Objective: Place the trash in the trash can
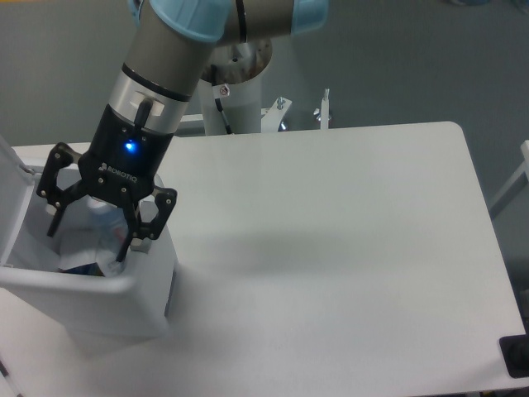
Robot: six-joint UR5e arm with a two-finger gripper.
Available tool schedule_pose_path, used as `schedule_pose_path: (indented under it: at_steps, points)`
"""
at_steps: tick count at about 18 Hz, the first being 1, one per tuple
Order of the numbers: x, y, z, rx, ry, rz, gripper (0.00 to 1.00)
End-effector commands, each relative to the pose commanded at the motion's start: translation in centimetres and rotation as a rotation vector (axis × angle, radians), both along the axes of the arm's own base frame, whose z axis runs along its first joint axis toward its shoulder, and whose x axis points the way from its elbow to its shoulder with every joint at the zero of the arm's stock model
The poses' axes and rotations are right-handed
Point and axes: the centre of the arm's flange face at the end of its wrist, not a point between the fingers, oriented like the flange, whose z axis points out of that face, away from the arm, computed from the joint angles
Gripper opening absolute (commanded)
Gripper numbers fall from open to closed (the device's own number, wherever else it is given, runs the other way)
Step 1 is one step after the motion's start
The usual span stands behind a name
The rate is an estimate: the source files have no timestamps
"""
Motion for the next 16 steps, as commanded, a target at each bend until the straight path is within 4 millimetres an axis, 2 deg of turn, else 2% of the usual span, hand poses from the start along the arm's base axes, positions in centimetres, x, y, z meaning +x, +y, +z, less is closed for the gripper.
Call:
schedule_pose_path:
  at_steps: [2, 9, 11, 13, 16]
  points:
    - [-1.1, -0.1, 0.6, 0.01, 0.009, 0.014, 1.0]
    - [-11.0, -4.4, 4.6, 0.075, 0.112, 0.14, 1.0]
    - [-14.4, -6.2, 3.6, 0.061, 0.131, 0.172, 1.0]
    - [-17.7, -8.0, 1.5, 0.032, 0.136, 0.201, 1.0]
    - [-21.4, -10.9, -1.9, -0.011, 0.176, 0.192, 1.0]
